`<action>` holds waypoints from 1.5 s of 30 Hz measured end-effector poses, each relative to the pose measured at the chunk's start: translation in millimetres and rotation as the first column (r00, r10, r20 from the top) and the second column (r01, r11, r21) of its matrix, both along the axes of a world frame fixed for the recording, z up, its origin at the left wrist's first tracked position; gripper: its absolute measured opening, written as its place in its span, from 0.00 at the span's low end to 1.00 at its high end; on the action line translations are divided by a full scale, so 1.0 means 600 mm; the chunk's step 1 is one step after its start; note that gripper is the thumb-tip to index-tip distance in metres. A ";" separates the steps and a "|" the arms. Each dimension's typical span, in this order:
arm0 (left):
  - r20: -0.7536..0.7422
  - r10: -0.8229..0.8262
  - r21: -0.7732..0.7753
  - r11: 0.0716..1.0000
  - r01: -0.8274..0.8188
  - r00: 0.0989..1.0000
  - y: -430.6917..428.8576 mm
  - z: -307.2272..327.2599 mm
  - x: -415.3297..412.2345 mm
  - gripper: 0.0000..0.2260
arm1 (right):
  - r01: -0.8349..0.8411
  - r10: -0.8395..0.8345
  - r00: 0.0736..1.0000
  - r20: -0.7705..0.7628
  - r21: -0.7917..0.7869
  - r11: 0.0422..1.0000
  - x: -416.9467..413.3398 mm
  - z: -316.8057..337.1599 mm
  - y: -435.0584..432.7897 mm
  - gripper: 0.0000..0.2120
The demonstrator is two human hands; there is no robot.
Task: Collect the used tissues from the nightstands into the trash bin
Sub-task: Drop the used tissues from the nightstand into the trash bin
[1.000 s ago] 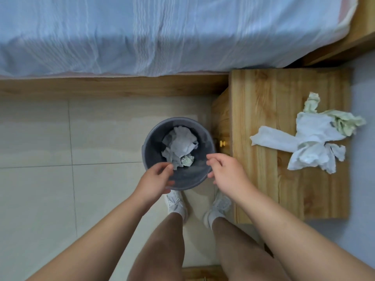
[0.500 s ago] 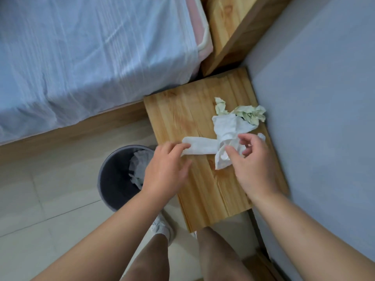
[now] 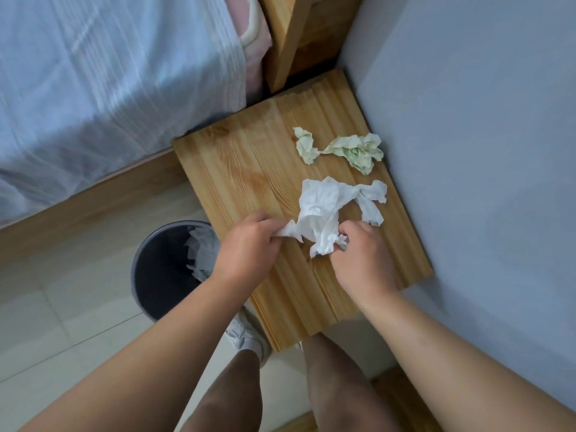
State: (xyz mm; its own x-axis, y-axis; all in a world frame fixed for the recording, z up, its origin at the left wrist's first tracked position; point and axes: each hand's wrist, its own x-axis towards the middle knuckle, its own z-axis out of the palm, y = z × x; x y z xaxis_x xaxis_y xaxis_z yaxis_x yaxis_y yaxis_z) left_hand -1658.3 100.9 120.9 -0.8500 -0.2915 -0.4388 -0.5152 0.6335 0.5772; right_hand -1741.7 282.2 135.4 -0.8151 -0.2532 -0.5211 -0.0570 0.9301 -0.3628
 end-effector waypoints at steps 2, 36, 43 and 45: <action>0.037 0.124 0.074 0.989 -0.127 0.992 -0.003 0.006 0.009 0.09 | 0.028 -0.027 0.999 0.027 -0.023 0.999 0.001 0.009 0.015 0.12; 0.337 0.919 0.359 0.073 -0.931 0.202 -0.176 -0.004 0.458 0.13 | -0.217 0.286 0.926 0.246 -0.272 0.937 0.259 0.015 -0.287 0.13; 0.529 0.806 0.382 0.052 -0.923 0.265 -0.169 -0.080 0.458 0.13 | -0.343 0.319 0.852 0.416 -0.020 0.939 0.288 -0.116 -0.311 0.30; 0.581 0.764 0.395 0.037 -0.918 0.281 -0.170 -0.088 0.456 0.26 | -0.349 0.310 0.846 0.433 0.011 0.937 0.287 -0.129 -0.309 0.30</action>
State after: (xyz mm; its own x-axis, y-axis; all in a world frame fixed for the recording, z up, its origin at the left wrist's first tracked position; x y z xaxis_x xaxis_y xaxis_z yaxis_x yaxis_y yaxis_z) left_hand -1384.6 -0.9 67.9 -0.0941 -0.3776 -0.9212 -0.5643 -0.7420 0.3619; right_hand -1569.2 97.1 57.9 -0.3913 -0.4066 -0.8255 -0.2268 0.9120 -0.3417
